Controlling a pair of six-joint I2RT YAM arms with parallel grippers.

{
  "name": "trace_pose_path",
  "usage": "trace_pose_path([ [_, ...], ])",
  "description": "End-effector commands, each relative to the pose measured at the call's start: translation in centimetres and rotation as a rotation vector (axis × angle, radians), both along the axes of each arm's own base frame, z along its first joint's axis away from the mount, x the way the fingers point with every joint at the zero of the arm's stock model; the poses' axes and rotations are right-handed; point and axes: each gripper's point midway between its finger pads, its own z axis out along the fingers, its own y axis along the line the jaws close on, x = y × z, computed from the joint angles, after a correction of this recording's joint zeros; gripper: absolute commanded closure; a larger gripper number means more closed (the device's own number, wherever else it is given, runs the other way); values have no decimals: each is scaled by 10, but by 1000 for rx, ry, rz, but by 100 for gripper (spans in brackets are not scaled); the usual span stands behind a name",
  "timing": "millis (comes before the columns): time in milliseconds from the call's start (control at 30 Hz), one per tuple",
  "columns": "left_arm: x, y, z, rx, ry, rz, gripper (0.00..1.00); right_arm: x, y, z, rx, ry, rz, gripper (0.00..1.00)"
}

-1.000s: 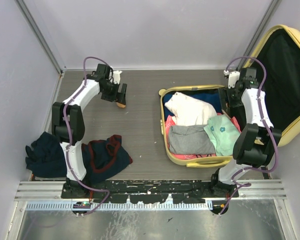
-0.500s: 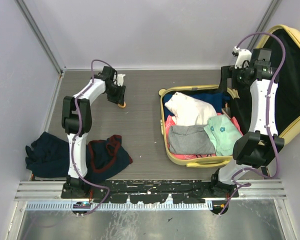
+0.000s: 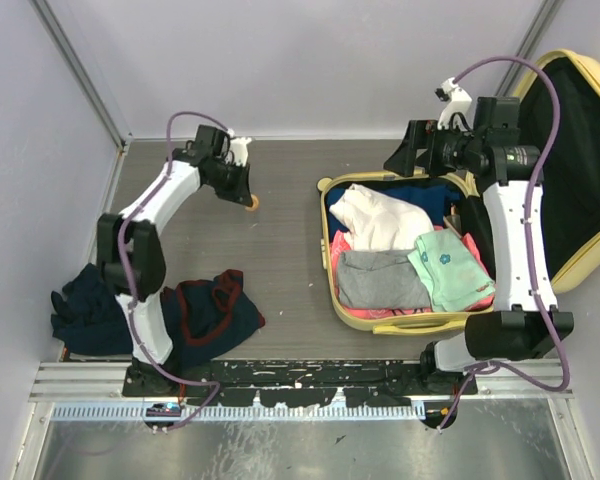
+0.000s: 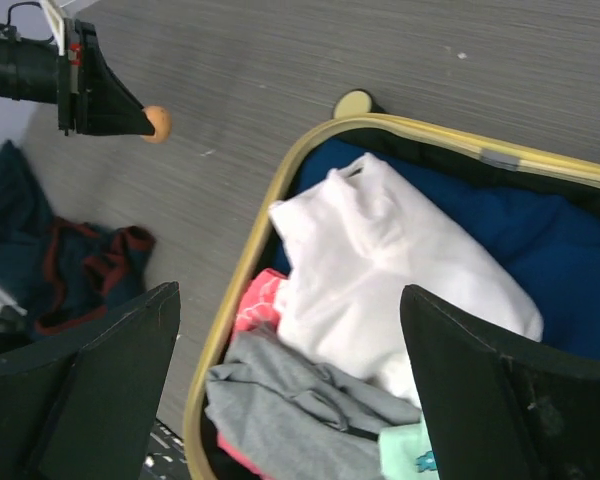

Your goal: Pack the luggage

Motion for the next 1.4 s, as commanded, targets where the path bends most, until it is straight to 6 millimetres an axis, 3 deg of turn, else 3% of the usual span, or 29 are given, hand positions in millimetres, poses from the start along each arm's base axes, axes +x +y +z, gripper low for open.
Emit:
trace_pose_path([
  [0, -46, -38, 121, -200, -243, -142, 99, -37, 23, 51, 172, -93, 52, 5],
  [233, -153, -72, 231, -363, -652, -352, 97, -91, 49, 79, 309, -137, 184, 5],
  [333, -191, -82, 259, -421, -799, -403, 97, -108, 58, 90, 385, -136, 221, 6],
  [433, -208, -79, 276, -487, -841, -398, 97, -129, 66, 92, 442, -119, 264, 6],
  [533, -212, -80, 281, -504, -852, -403, 98, -146, 71, 84, 489, -73, 289, 7],
  [633, -217, -98, 289, -514, -899, -470, 99, -153, 72, 76, 506, -35, 289, 6],
  [733, -224, -126, 297, -484, -976, -565, 99, -147, 72, 76, 533, 7, 267, 6],
  [867, -217, -163, 307, -428, -1112, -635, 100, -134, 77, 89, 583, 21, 274, 7],
  [1000, -213, -182, 317, -415, -1183, -676, 100, -130, 92, 76, 598, 59, 323, 10],
  [1067, -208, -197, 307, -396, -1202, -716, 100, -130, 101, 70, 608, 78, 353, 13],
  [1233, -189, -214, 307, -380, -1260, -697, 100, -132, 119, 63, 612, 111, 433, 19],
  [1367, -185, -221, 310, -382, -1307, -713, 100, -125, 123, 57, 616, 123, 435, 35],
])
